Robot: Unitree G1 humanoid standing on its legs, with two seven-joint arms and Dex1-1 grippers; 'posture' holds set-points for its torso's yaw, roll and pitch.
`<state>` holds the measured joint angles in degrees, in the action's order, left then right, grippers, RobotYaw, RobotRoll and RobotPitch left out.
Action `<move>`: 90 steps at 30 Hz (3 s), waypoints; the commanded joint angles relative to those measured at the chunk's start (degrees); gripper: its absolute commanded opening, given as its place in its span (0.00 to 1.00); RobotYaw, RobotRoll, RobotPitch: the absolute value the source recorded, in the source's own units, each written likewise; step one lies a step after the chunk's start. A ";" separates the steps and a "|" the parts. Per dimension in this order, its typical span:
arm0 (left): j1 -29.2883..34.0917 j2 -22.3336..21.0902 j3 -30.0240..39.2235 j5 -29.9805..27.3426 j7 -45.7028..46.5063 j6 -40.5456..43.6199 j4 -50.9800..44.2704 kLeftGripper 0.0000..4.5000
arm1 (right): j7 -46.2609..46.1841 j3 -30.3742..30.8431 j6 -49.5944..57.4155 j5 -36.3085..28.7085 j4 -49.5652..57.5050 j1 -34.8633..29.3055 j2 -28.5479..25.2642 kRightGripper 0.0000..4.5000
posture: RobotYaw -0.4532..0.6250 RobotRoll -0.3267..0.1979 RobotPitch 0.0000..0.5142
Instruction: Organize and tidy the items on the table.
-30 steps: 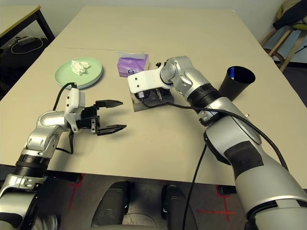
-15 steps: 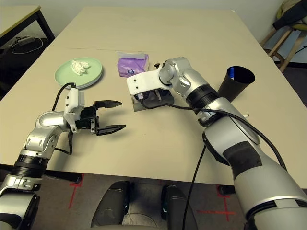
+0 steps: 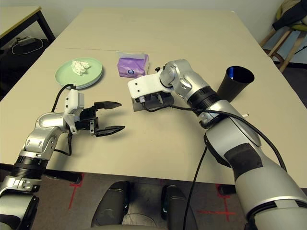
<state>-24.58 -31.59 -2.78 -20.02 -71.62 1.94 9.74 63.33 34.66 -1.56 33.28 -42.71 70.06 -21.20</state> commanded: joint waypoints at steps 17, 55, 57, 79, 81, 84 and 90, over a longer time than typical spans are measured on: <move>-2.50 0.27 1.12 -0.96 1.20 1.11 3.62 1.00 | 2.05 -20.31 19.73 -18.66 21.21 -12.09 -3.09 0.99 | 0.60 0.62 0.16; -5.65 2.82 4.52 0.46 6.77 0.13 12.81 1.00 | -9.89 -42.11 -2.75 -51.71 23.12 -49.23 -0.08 0.99 | 0.61 0.62 0.17; -5.93 2.68 4.67 0.98 7.03 -0.03 14.79 1.00 | -10.22 -41.90 -2.57 -52.04 24.10 -49.48 0.25 0.99 | 0.61 0.62 0.17; -16.58 6.49 5.58 6.23 11.90 -11.44 37.67 0.01 | -13.60 -41.29 0.88 -52.81 29.87 -51.57 0.41 1.00 | 0.58 0.62 0.18; -18.34 6.99 5.73 7.31 16.10 -9.86 39.73 0.01 | -14.08 -41.14 1.53 -52.77 31.11 -52.04 0.47 1.00 | 0.58 0.62 0.18; -20.99 7.69 5.65 8.92 22.12 -8.15 42.50 0.01 | -14.88 -41.10 2.58 -52.80 32.70 -52.51 0.46 1.00 | 0.58 0.62 0.18; -25.09 9.43 5.12 10.97 27.80 -7.16 45.97 0.01 | -15.86 -41.15 3.88 -52.88 34.24 -52.99 0.14 1.00 | 0.57 0.62 0.19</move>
<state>-48.85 -22.70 2.58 -10.51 -44.88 -5.67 54.18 47.87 -6.86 1.63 -19.32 -9.32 17.76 -20.39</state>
